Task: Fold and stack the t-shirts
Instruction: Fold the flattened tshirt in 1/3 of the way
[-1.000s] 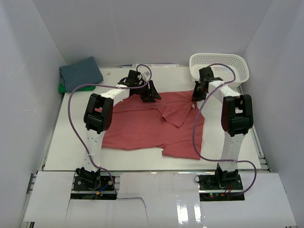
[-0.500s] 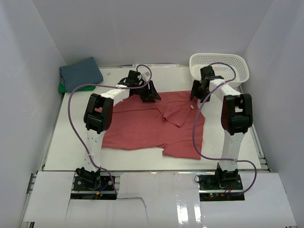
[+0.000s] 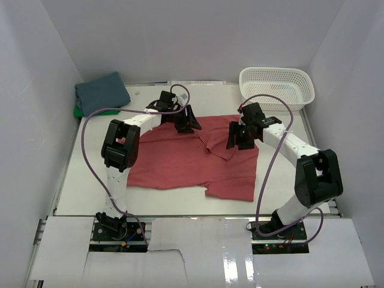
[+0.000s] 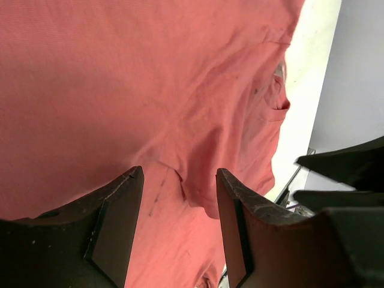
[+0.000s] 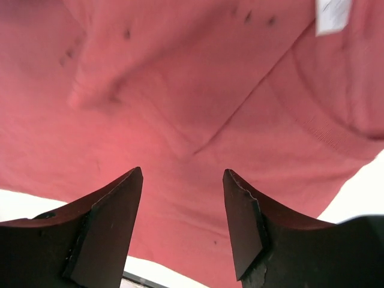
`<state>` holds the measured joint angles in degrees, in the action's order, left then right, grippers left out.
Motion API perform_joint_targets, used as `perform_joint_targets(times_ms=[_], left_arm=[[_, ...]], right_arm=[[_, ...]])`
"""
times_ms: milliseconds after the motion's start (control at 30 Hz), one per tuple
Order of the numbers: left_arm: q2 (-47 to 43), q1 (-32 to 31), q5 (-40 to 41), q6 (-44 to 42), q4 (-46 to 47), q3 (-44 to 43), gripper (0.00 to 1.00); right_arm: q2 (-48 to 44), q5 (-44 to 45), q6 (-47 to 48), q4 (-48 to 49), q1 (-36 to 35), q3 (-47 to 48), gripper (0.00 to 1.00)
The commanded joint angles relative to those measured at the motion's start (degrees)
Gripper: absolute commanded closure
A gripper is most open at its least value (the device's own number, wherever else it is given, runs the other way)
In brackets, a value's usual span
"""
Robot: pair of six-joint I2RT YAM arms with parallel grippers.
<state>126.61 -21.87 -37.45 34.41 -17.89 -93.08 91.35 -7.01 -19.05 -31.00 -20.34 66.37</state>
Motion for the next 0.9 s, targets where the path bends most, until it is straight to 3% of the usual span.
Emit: perform_joint_targets(times_ms=[0,267,867], left_arm=[[-7.3,0.2,0.4,-1.3,-0.3,0.4,0.38],[-7.3,0.2,0.4,-1.4,-0.6,0.3,0.38],[-5.6,0.2,0.3,-3.1,-2.3,-1.7,0.38]], right_arm=[[-3.5,1.5,-0.8,1.0,-3.5,-3.6,0.38],[-1.5,3.8,-0.4,0.2,-7.7,-5.9,0.40],[8.1,9.7,1.5,1.7,-8.5,-1.1,0.47]])
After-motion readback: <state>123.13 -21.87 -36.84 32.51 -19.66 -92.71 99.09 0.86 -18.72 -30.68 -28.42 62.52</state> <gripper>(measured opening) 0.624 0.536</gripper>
